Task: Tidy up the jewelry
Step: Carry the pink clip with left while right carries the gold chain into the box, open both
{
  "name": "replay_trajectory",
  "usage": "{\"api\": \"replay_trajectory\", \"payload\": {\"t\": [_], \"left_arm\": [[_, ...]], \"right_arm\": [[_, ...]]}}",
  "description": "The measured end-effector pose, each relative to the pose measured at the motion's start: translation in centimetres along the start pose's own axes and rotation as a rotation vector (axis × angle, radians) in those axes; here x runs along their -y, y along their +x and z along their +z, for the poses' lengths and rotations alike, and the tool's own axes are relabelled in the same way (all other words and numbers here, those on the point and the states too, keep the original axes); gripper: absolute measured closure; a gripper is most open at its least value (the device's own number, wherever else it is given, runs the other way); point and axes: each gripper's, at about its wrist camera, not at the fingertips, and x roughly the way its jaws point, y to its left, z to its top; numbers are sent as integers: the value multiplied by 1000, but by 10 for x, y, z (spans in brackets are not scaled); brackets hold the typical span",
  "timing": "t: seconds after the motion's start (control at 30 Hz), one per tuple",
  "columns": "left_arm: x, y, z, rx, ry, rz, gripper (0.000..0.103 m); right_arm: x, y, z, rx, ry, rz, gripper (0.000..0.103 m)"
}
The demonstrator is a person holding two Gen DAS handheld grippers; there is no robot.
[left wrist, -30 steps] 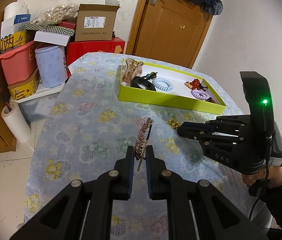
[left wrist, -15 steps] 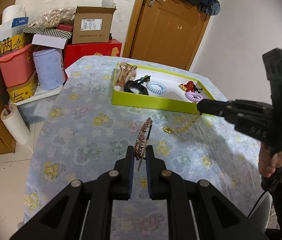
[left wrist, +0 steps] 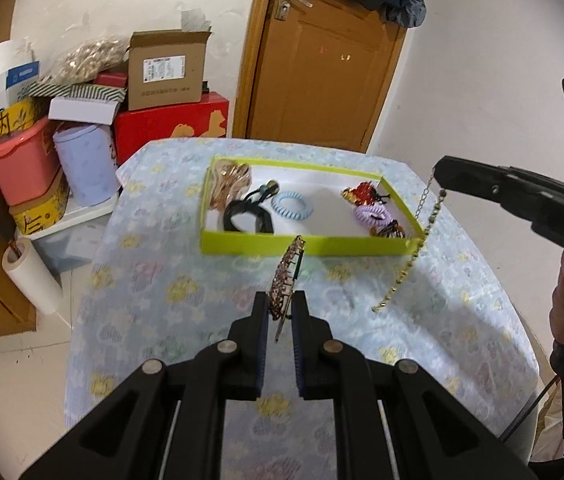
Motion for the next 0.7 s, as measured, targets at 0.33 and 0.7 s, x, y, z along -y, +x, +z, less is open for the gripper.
{"api": "replay_trajectory", "payload": {"t": [0.33, 0.7], "left_arm": [[14, 26, 38, -9, 42, -31, 91], [25, 69, 63, -37, 76, -47, 91]], "right_arm": [[26, -13, 29, 55, 17, -38, 99], [62, 12, 46, 49, 58, -69, 99]]}}
